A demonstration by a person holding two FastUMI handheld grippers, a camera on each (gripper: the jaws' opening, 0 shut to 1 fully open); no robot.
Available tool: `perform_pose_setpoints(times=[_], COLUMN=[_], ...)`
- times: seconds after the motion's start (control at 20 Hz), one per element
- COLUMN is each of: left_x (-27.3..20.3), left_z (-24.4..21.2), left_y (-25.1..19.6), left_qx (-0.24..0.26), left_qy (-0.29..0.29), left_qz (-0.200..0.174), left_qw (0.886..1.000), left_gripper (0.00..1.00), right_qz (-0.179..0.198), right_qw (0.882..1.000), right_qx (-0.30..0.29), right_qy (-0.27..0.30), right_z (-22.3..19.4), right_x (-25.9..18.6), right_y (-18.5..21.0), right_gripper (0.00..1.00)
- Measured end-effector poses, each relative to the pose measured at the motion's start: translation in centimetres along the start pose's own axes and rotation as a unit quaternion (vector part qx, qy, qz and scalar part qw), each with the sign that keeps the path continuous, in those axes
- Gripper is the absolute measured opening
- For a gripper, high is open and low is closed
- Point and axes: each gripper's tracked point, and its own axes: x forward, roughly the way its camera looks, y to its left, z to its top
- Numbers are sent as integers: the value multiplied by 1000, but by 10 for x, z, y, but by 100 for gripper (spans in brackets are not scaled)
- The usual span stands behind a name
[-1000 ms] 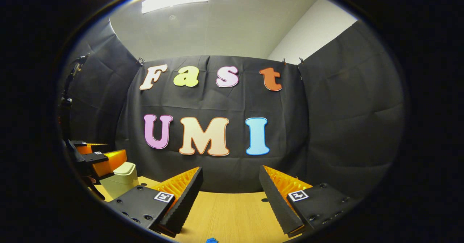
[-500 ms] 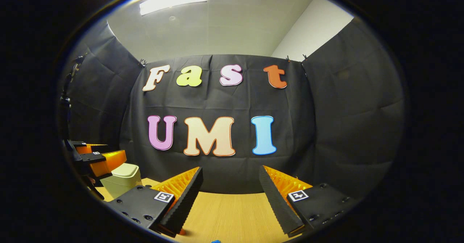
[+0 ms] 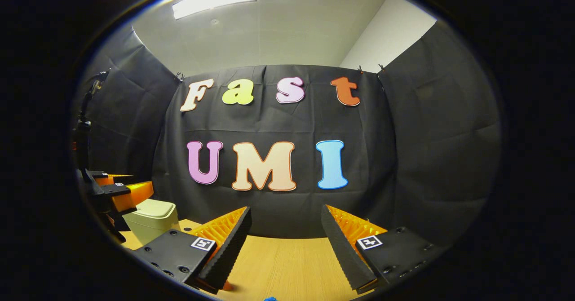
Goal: Press the lid of the desktop garbage bin to open it, pick up the crumpled paper on the desktop and throw it into the bin, then pick up the pop can on the desktop and drop it into the bin, and finally close the garbage bin lid.
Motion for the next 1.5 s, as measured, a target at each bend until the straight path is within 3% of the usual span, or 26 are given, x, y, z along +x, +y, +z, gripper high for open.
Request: perform_pose_setpoints(times=[0.15, 0.45, 0.6, 0.65, 0.95, 1.0, 1.05, 1.5], left_x=[2, 9, 13, 16, 26, 28, 30, 45], left_z=[0, -16, -27, -30, -56, -61, -68, -124], left_y=[9, 46, 68, 73, 105, 108, 112, 132], left_qx=[6, -9, -17, -16, 1, 3, 4, -17], left_qy=[-3, 18, 31, 35, 62, 67, 73, 140], left_qz=[11, 56, 72, 77, 101, 101, 102, 118], left_qw=[1000, 998, 997, 996, 993, 993, 992, 983], left_gripper=[65, 16, 10, 3, 2, 7, 2, 2], right_qz=[0, 0, -1, -1, -5, -5, -5, -23], right_qw=[1000, 1000, 1000, 1000, 1000, 999, 999, 998], right_qx=[-2, -6, -9, -10, -14, -15, -16, -28], right_qy=[4, 8, 12, 13, 25, 28, 31, 49], right_z=[-2, -6, -10, -11, -19, -23, -24, -43], right_x=[2, 4, 3, 4, 8, 8, 8, 6], right_y=[0, 5, 8, 9, 17, 19, 21, 18], right_gripper=[98, 100, 100, 98, 100, 100, 100, 98])
